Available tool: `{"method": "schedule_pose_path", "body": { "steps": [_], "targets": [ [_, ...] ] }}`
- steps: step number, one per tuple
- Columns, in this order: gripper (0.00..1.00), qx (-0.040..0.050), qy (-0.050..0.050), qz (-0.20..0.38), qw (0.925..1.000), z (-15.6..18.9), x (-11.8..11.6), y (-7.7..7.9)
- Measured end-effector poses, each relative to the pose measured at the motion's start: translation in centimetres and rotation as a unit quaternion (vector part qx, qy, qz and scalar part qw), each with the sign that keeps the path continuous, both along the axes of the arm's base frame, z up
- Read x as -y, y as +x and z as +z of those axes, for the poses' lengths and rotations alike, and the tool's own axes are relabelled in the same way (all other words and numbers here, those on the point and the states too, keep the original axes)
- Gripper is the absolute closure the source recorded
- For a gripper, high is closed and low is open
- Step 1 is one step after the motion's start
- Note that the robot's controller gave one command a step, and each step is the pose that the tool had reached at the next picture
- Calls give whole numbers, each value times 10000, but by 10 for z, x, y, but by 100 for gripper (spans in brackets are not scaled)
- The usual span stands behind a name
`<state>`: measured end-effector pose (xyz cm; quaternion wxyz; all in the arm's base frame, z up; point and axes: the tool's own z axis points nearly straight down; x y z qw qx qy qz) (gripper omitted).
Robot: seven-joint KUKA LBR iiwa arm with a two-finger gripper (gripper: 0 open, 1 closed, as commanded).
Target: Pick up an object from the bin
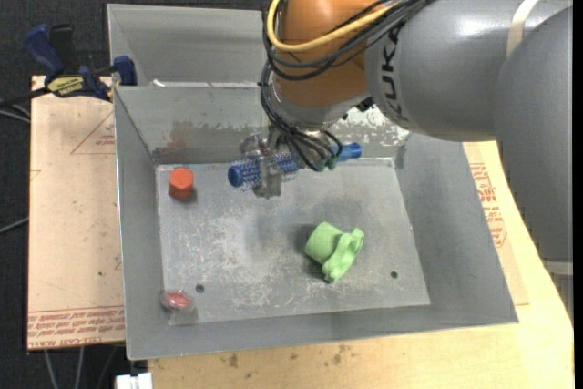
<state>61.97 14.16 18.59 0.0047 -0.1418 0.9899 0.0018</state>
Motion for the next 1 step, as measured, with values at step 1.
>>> {"method": "schedule_pose_path", "body": {
  "steps": [1],
  "targets": [
    [100, -18, -32, 3189, 9478, 41, 27, -9]
  ]
}}
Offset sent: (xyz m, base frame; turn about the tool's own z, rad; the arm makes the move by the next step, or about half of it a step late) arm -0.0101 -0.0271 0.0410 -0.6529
